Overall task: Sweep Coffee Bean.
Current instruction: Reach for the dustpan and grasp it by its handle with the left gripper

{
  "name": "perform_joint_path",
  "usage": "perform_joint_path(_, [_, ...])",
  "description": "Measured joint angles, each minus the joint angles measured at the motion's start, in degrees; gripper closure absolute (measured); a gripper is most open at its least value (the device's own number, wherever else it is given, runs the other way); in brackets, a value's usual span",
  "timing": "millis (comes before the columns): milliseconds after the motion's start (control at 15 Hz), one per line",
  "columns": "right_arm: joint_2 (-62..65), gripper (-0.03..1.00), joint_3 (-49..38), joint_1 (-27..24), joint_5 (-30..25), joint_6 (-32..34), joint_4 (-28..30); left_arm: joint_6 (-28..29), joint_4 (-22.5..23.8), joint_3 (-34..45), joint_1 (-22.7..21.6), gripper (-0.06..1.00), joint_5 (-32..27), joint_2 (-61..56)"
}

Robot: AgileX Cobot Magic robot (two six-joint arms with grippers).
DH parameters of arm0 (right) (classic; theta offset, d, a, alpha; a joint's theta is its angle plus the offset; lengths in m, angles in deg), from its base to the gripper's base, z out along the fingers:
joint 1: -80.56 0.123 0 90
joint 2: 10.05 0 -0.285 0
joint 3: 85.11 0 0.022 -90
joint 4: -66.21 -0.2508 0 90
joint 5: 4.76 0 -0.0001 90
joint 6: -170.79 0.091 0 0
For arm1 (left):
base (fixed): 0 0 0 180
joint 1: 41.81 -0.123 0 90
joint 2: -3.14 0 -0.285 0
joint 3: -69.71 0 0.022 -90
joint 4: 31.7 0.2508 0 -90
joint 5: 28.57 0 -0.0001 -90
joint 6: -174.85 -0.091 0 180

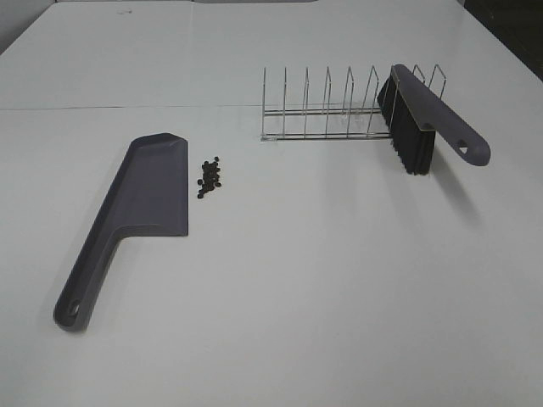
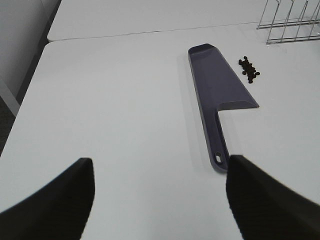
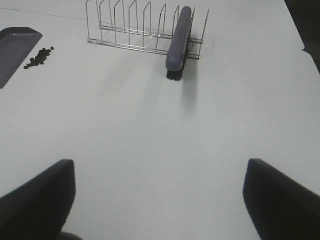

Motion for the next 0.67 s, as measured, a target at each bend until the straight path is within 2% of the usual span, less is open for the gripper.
perform_joint_path(667, [0.0, 0.13, 0.0, 0.0, 0.0, 0.0, 0.0, 0.0, 0.0, 0.0, 0.0, 0.26, 0.0, 0.0])
